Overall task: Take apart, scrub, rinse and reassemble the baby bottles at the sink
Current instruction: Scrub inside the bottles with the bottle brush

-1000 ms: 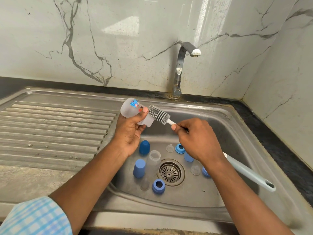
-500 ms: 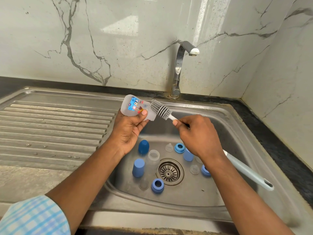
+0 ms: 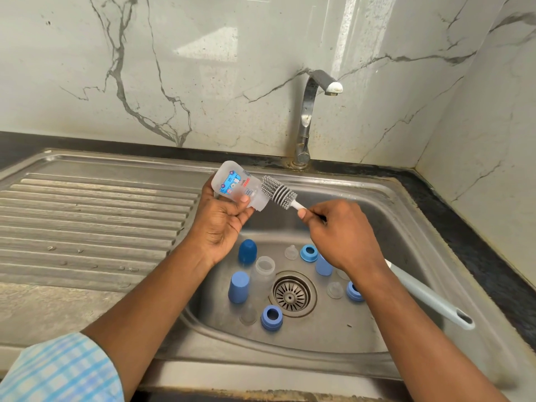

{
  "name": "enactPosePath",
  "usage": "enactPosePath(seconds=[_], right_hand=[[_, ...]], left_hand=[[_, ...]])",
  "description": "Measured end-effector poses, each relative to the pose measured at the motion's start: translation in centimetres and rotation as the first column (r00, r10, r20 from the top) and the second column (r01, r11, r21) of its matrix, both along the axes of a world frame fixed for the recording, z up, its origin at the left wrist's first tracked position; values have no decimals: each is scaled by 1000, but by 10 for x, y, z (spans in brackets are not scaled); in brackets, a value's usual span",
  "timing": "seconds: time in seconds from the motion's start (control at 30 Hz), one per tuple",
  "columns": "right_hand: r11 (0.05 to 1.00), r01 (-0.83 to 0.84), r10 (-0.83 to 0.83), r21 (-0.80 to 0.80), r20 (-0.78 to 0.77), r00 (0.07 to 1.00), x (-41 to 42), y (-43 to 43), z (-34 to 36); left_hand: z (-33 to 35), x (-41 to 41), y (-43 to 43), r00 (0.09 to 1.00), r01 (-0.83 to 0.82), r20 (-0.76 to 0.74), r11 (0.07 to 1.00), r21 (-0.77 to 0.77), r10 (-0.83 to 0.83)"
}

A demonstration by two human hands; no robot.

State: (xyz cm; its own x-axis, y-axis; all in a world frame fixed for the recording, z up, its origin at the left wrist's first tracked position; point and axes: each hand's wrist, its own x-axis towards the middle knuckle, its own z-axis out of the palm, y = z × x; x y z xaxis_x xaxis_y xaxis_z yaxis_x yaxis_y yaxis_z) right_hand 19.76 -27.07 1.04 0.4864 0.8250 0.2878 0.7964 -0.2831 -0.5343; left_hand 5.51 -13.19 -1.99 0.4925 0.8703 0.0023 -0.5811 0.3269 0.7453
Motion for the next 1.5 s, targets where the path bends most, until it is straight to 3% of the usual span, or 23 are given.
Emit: enactPosePath(seconds=[0.17, 0.3, 0.47, 0.63, 0.8, 0.93, 1.07, 1.2, 1.33, 1.5], right_hand=[[999, -49, 49, 7, -3, 999, 0, -1, -1], [995, -95, 95, 0, 8, 995, -5, -1, 0], [1000, 13, -14, 27, 22, 1000, -4, 0, 4], [998, 70, -70, 10, 1, 998, 7, -3, 1], [996, 11, -9, 88, -19, 1000, 1, -5, 6], [997, -30, 30, 68, 3, 1000, -6, -6, 5], [998, -28, 28, 49, -10, 1000, -5, -4, 2], [997, -23, 24, 68, -11, 1000, -5, -3, 0], [991, 39, -34, 124, -40, 999, 1, -4, 1], [969, 108, -103, 220, -33, 994, 11, -5, 5]], left_hand=[[6, 0, -6, 997, 70, 35, 997, -26, -69], [9, -1, -5, 1000, -29, -6, 997, -65, 28], [10, -2, -8, 998, 52, 22, 995, -86, -50], [7, -1, -3, 998, 8, -55, 999, -31, -10], [7, -4, 3, 992, -90, -97, 988, -122, 79], [9, -5, 2, 996, -88, -39, 975, -202, 82], [10, -4, 0, 996, -80, -40, 980, -180, 74], [9, -2, -7, 990, 8, -139, 991, -132, -27], [9, -3, -10, 987, 119, -96, 985, -124, -131], [7, -1, -13, 964, 147, -230, 988, 42, -134]])
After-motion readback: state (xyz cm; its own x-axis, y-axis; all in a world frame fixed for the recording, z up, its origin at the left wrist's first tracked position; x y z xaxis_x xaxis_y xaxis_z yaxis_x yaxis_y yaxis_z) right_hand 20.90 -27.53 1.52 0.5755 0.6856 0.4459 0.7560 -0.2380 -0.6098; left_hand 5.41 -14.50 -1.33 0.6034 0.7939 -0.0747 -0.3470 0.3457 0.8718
